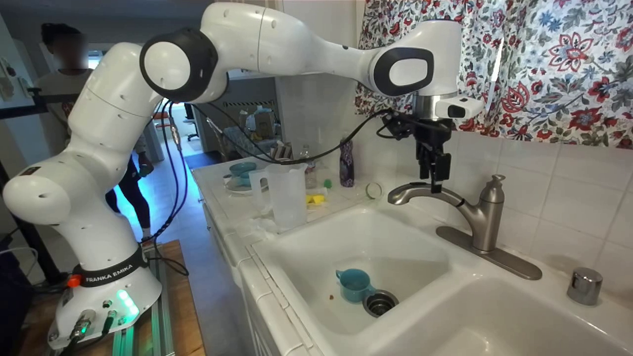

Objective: Push the faucet to the left.

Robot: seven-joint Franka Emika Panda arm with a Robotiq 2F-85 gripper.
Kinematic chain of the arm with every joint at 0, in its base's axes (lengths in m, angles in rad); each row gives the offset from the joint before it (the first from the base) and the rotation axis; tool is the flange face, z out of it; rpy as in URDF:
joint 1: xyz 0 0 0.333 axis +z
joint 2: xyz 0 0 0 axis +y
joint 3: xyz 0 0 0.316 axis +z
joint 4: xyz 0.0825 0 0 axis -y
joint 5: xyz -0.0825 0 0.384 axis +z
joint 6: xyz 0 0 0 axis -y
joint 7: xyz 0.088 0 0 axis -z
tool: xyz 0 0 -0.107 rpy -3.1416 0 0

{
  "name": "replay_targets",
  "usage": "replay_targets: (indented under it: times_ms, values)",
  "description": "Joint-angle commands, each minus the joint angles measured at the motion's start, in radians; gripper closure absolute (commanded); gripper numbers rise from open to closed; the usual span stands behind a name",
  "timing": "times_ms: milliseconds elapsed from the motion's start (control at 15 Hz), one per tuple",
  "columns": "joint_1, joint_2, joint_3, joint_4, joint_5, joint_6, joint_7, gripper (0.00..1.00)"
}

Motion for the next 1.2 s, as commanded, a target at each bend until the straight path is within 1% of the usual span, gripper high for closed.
replay_targets:
  times_ms: [0, 133, 200, 400, 667, 733, 800, 867, 1000, 1133]
  values:
    - [0.023, -0.077, -0.023, -0.054, -0.021, -0.055, 0.060, 0.00]
    - [0.029, -0.155, -0.021, -0.129, -0.015, -0.064, 0.027, 0.00]
    - [0.042, -0.202, -0.032, -0.171, -0.033, -0.073, 0.039, 0.00]
    - [0.065, -0.334, -0.055, -0.288, -0.087, -0.088, 0.024, 0.00]
    - [0.072, -0.479, -0.062, -0.424, -0.161, -0.084, -0.036, 0.00]
    - [0.073, -0.507, -0.060, -0.453, -0.184, -0.084, -0.067, 0.00]
    - [0.068, -0.533, -0.052, -0.481, -0.182, -0.090, -0.110, 0.00]
    - [0.063, -0.444, -0.062, -0.363, -0.150, -0.102, -0.060, 0.00]
    - [0.066, -0.488, -0.062, -0.416, -0.154, -0.101, -0.094, 0.00]
    - [0.067, -0.500, -0.062, -0.435, -0.155, -0.102, -0.102, 0.00]
